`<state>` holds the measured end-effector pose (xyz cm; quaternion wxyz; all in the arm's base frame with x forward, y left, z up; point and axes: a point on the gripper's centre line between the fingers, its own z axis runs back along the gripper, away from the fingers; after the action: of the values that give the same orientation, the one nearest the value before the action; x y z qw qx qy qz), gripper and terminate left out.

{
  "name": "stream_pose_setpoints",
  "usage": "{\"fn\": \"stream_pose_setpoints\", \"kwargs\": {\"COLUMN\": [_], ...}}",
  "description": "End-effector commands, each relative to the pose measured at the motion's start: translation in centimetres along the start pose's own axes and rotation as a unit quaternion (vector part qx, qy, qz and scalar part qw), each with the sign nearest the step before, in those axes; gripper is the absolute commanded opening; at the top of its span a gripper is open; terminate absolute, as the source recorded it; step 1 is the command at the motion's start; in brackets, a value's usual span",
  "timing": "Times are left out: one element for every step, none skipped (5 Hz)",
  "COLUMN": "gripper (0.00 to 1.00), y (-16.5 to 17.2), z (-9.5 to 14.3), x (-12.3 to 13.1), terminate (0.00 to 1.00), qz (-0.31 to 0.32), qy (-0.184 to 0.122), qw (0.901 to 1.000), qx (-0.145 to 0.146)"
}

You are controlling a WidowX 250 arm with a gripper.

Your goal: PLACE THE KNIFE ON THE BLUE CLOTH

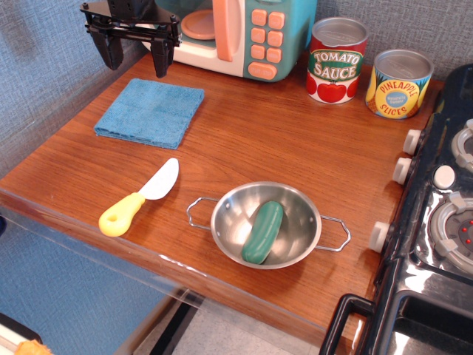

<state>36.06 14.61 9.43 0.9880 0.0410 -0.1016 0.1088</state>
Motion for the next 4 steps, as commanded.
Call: {"fn": "stream_pose_setpoints", "kwargs": {"gripper": [1.0,1.0,1.0,1.0], "y": [0.0,-0.3,-0.1,-0.1], "z": [0.0,0.6,1.4,2.0], "x": [0.0,-1.9,-4.8,-8.0], "terminate": [0.0,0.0,0.0,0.0], "qz": [0.0,-0.008,-0.013,-0.032], "qy": [0.0,0.005,0.015,0.027], "qw": [1.0,1.0,0.9998,0.9991], "qx": [0.0,-0.002,-0.01,-0.008]}}
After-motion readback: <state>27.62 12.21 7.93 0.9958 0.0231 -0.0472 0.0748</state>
